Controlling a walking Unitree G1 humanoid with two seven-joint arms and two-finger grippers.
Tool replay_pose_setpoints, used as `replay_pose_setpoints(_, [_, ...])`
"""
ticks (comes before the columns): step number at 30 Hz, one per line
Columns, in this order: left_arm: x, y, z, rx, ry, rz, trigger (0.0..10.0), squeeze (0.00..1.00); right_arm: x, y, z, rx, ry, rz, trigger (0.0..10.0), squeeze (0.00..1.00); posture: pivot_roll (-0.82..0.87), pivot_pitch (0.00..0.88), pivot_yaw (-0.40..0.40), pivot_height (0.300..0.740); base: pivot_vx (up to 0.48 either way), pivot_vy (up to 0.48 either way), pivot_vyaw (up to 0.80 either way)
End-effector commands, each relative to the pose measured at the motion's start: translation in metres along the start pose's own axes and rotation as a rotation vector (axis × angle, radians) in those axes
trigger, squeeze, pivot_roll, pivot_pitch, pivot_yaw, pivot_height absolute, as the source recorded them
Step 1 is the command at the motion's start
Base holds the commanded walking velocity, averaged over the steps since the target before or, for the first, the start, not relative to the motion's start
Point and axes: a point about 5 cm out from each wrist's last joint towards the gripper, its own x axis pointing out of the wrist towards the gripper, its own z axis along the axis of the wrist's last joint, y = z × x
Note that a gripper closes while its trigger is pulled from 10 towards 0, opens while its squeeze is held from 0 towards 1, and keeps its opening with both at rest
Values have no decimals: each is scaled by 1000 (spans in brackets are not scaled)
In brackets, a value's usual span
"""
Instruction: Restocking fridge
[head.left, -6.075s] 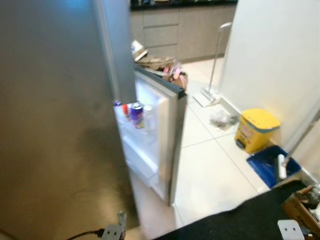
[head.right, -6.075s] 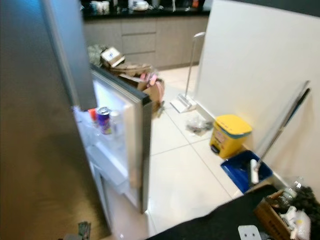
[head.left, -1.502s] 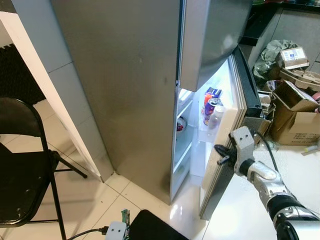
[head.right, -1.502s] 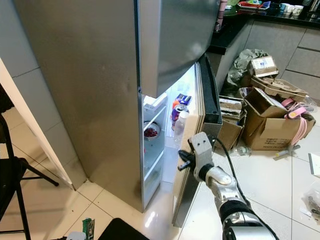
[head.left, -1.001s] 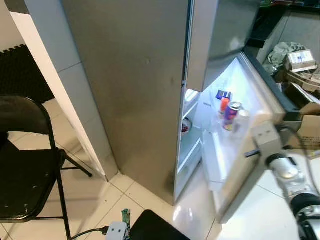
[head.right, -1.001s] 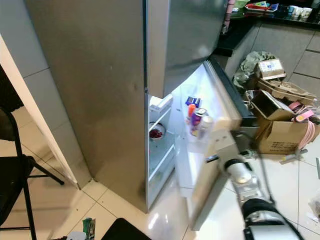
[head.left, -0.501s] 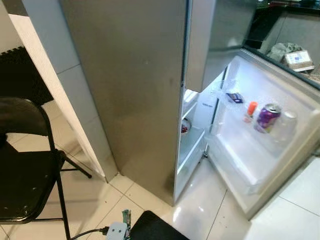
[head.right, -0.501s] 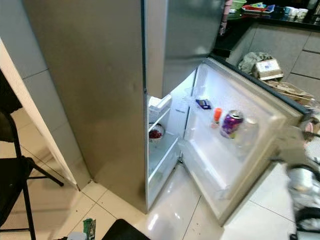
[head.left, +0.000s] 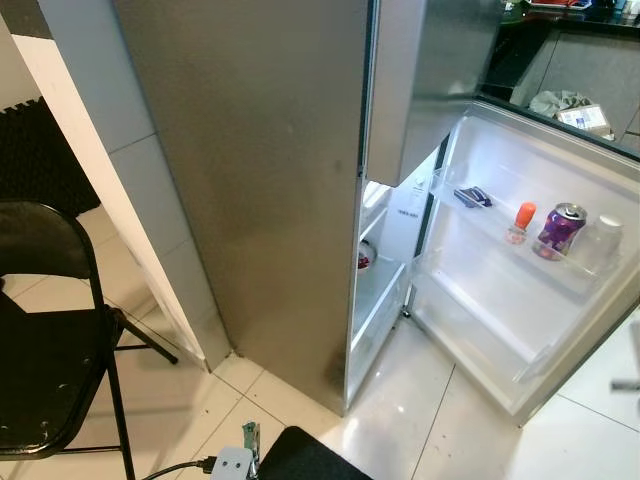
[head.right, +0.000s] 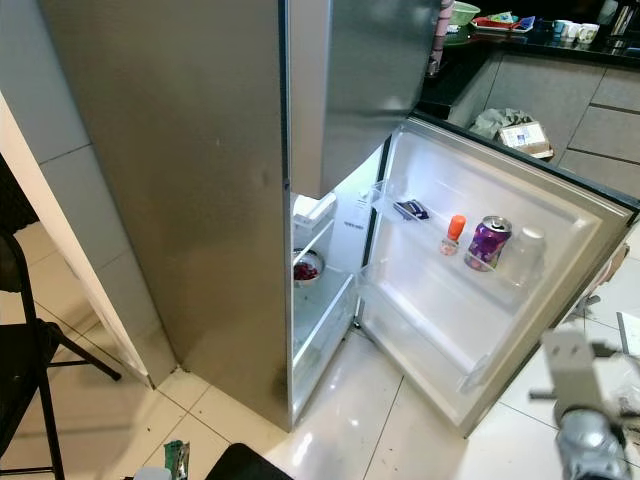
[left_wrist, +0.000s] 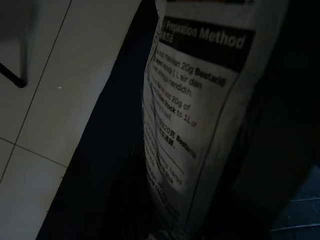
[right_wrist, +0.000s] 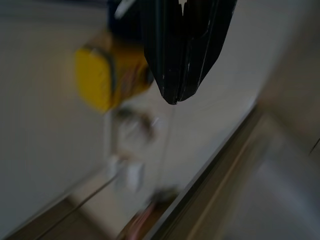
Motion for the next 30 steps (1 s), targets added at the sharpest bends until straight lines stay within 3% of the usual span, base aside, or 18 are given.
replay_pose_setpoints(1, [0,-8,-9,18,39,-28,10000,0,-3,5,-13,2,57,29,10000,0,-16,0,-31,740,0,0,0])
replay_pose_setpoints(5, [0,-10,-11,32,48,-31,10000,0,-18,29,-49,-25,167,129,10000,0,-15,0,-39,740,0,0,0])
replay_pose_setpoints(9, [0,-11,-12,26,48,-40,10000,0,-22,31,-57,-40,192,145,10000,0,-26,0,-34,740,0,0,0])
replay_pose_setpoints(14, [1,-11,-7,44,50,-56,10000,0,-31,37,-74,-102,230,206,10000,0,-52,0,-36,740,0,-425,0])
replay_pose_setpoints(26, [5,-15,6,62,26,-68,10000,0,-30,49,-64,-114,177,271,10000,0,-75,0,-18,740,0,-440,0])
replay_pose_setpoints(30, [6,-15,9,60,18,-63,10000,0,-27,57,-49,-139,110,322,10000,0,-74,0,-31,740,0,-437,0])
